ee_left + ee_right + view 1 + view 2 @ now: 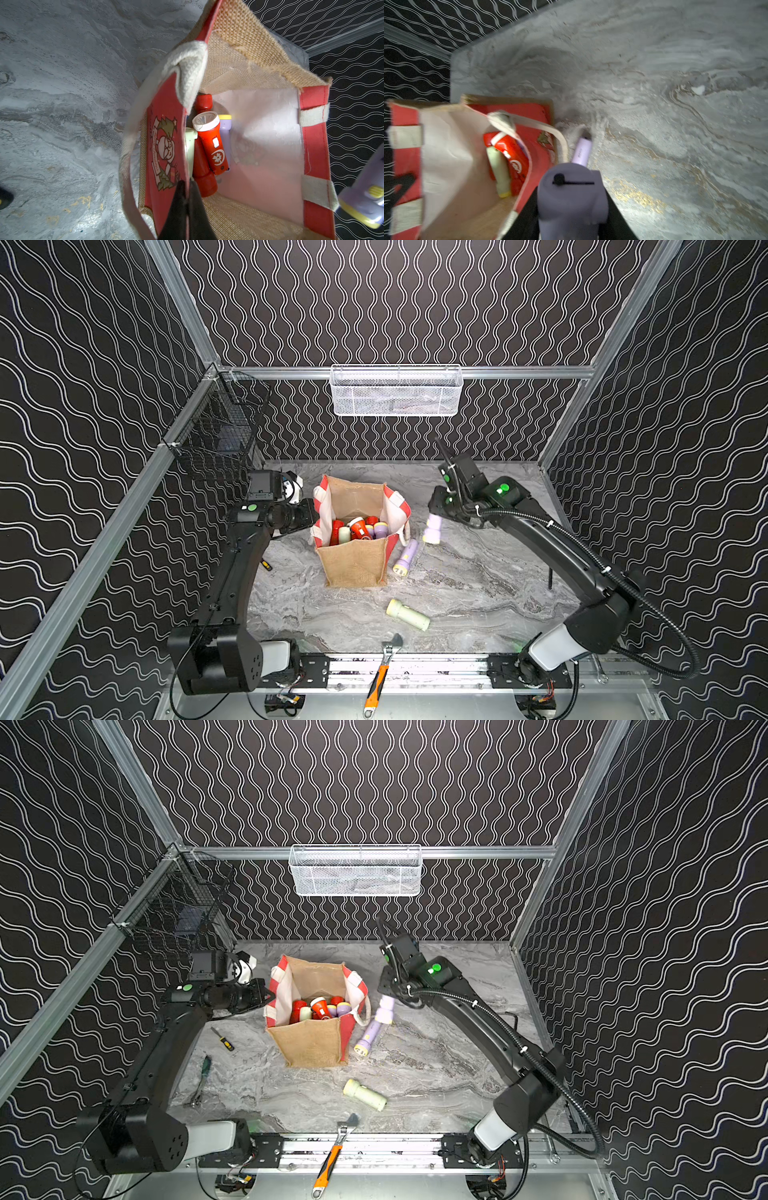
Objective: Put the flashlights into the tote bags
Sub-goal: Place the flashlight in the canvas bag.
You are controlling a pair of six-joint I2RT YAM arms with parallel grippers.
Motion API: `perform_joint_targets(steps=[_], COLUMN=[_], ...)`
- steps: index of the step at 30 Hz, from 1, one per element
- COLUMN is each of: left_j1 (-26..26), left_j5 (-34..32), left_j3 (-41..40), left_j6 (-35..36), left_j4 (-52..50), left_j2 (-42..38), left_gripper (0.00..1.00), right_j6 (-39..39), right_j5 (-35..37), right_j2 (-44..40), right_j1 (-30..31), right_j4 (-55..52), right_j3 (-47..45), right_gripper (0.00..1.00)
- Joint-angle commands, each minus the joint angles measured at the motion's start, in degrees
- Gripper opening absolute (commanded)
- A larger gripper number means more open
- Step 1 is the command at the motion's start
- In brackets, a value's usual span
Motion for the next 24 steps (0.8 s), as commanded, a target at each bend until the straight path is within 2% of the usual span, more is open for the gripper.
perform_joint_targets(steps=[1, 5, 11, 17, 20, 24], left_j1=[-0.02, -0.01, 0.03, -0.06, -0.03, 0.05], left_j5=[0.66, 0.45, 0.36, 0.03, -0.15, -0.22], left_j3=[0.25, 0.16, 0.16, 0.25, 0.27, 0.34], left_j6=[-0.17, -0.12, 0.1, 0.27, 0.43, 0.37], left_j4=[1.33, 1.27, 1.22, 0.94, 0.9, 0.82], left_j2=[0.06, 0.25, 0.97, 1.42, 1.61, 1.95], left_gripper=[0.06, 0.06, 0.05, 0.05, 0.05, 0.05], right_j6=[-2.87, -5.37, -8.63, -12.01, -12.77, -12.28], right_j5=[-3.45, -8.24, -13.82, -13.22, -12.22, -10.84], right_j2=[3.13, 9.6, 19.06, 26.75, 28.97, 28.6], right_j1=[0.02, 0.34, 2.71, 5.76, 6.65, 6.87], right_j4=[2.99, 5.23, 10.13, 9.01, 7.55, 8.16], right_j3=[6.66, 15.77, 22.24, 26.85, 25.62, 19.23], right_gripper=[0.27, 0.27, 0.27, 0.27, 0.27, 0.27])
